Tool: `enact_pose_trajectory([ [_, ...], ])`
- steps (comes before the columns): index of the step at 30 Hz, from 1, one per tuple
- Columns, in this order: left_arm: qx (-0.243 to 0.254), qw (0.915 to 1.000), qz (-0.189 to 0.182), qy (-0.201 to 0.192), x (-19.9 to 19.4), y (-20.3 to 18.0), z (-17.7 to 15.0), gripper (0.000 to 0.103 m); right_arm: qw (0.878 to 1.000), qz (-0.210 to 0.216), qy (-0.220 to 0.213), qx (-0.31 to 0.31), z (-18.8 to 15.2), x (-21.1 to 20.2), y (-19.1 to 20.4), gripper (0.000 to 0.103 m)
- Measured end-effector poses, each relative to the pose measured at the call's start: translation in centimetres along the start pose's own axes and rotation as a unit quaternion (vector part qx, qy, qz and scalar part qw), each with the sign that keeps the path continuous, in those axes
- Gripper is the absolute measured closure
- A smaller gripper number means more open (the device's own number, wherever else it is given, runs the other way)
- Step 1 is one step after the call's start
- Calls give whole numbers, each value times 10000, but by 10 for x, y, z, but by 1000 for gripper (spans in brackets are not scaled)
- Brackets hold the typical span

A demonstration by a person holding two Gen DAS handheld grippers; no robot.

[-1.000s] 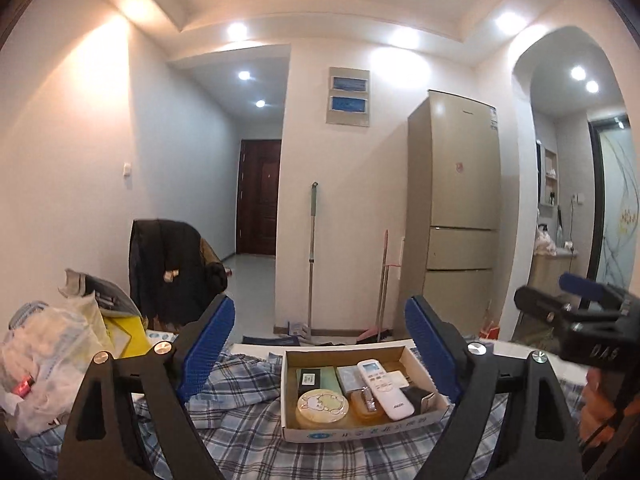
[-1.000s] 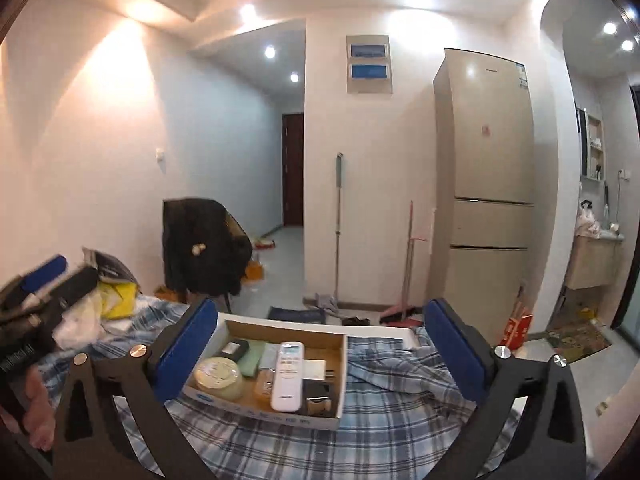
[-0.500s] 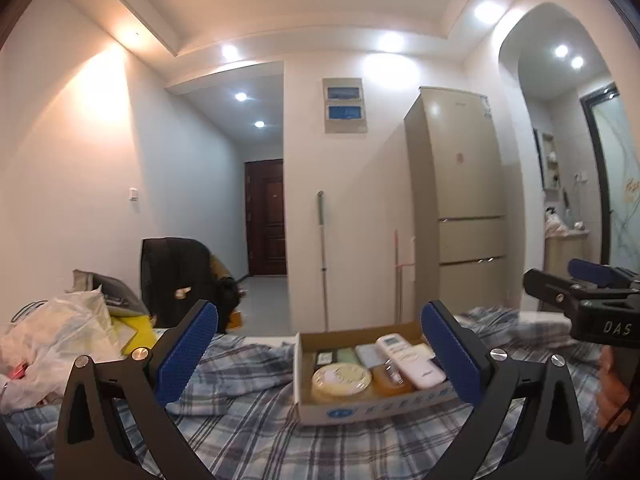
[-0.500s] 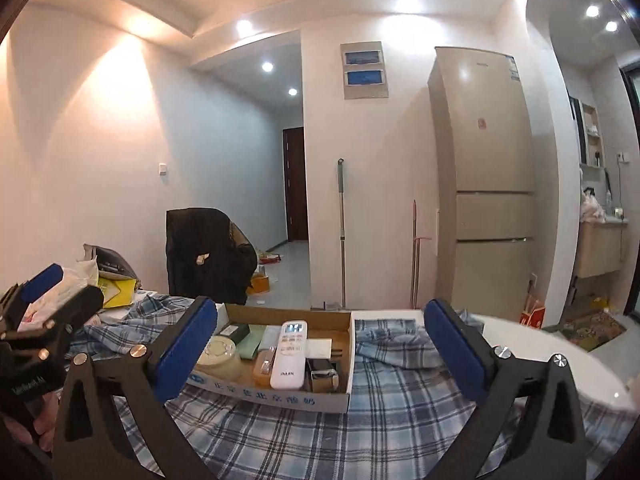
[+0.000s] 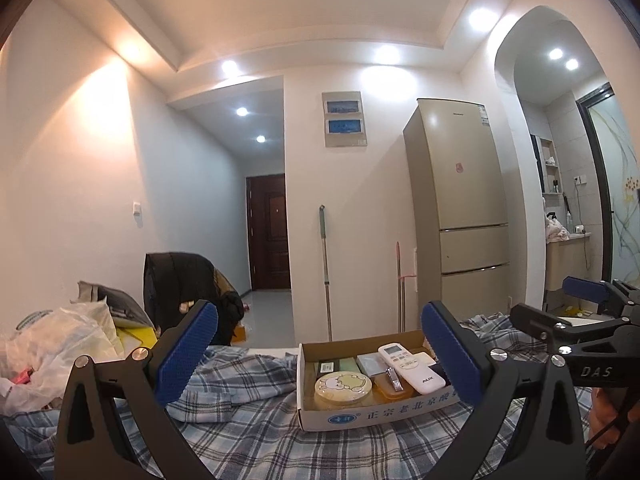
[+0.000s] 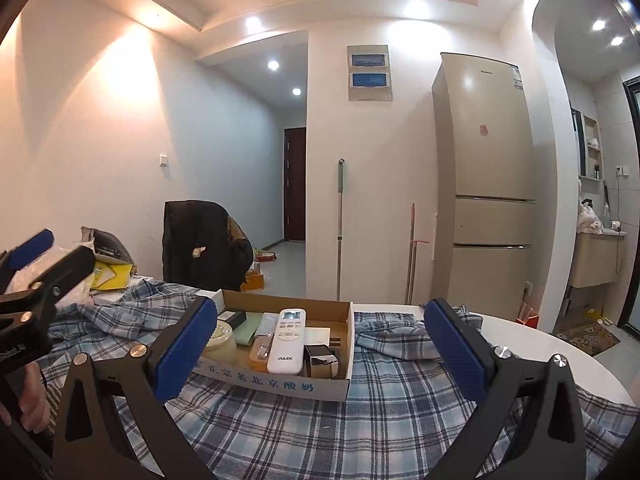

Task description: Organize rigid objects

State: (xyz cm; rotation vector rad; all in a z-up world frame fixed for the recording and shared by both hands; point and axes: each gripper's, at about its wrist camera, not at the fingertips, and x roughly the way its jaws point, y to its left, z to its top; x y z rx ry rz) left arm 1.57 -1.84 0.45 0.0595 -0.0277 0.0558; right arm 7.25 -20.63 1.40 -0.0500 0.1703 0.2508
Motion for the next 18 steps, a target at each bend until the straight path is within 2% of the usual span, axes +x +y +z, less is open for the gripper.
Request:
enact_pose_trajectory([
  [18, -519, 9964, -11, 667, 26, 21, -7, 0, 9999, -10, 153, 73, 0, 5, -5, 0],
])
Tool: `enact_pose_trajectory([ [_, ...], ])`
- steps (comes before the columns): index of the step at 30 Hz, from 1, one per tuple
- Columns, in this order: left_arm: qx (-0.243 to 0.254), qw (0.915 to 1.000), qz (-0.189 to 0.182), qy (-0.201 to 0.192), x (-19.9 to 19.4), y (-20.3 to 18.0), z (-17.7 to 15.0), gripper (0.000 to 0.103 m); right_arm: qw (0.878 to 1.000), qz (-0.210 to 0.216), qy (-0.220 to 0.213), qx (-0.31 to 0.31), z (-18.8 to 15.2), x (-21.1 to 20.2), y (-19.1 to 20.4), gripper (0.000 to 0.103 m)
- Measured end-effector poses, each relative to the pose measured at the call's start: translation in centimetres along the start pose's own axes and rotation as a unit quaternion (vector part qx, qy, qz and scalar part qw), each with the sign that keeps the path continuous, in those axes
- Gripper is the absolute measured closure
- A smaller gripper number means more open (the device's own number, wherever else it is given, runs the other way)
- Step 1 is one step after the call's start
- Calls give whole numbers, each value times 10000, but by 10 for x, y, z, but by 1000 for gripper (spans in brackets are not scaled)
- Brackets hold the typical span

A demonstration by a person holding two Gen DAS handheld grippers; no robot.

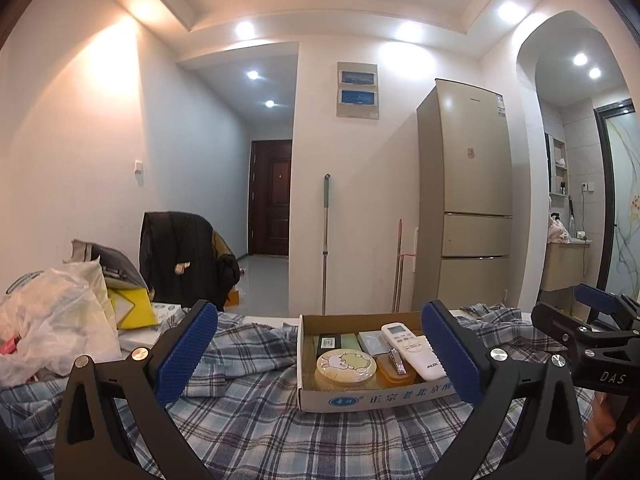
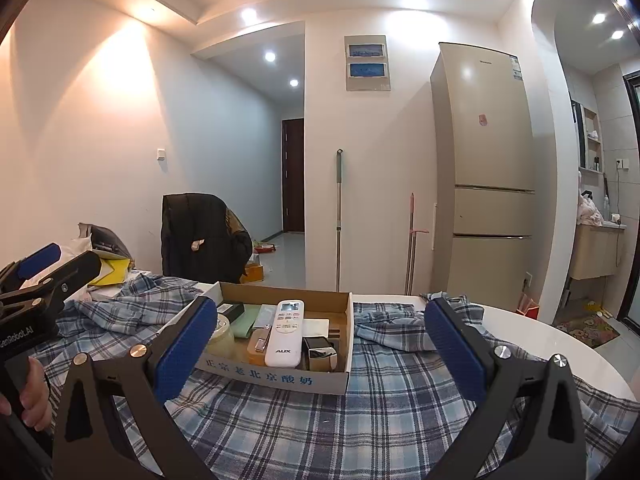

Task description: Organize rigid objects

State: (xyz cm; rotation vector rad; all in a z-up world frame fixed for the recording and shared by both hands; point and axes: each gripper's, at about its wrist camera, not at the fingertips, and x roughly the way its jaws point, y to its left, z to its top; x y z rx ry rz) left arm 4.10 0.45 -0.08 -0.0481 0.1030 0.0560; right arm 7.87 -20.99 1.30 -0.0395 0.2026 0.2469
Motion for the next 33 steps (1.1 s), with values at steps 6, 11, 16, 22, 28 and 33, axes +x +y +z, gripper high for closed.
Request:
enact_pose_trajectory([
  [6, -20, 10000, 11, 20, 1, 1, 0, 0, 10000, -17, 34, 11, -1, 2, 0, 0],
  [11, 5, 10000, 13, 4, 1, 1, 0, 0, 10000, -18, 33, 10, -1, 2, 0, 0],
  [16, 3, 10000, 22, 32, 1, 1, 0, 0, 10000, -25, 33, 5, -1, 2, 0, 0],
  [22, 1, 10000, 19, 22, 1, 1, 0, 0, 10000, -21, 49, 2, -1, 2, 0, 0],
  [28, 13, 10000, 18, 20, 1, 1, 0, 0, 10000, -23, 51, -2, -2, 2, -1, 0],
  [33, 13, 10000, 20, 22, 1, 1, 0, 0, 10000, -19, 56, 3, -2, 2, -1, 0],
])
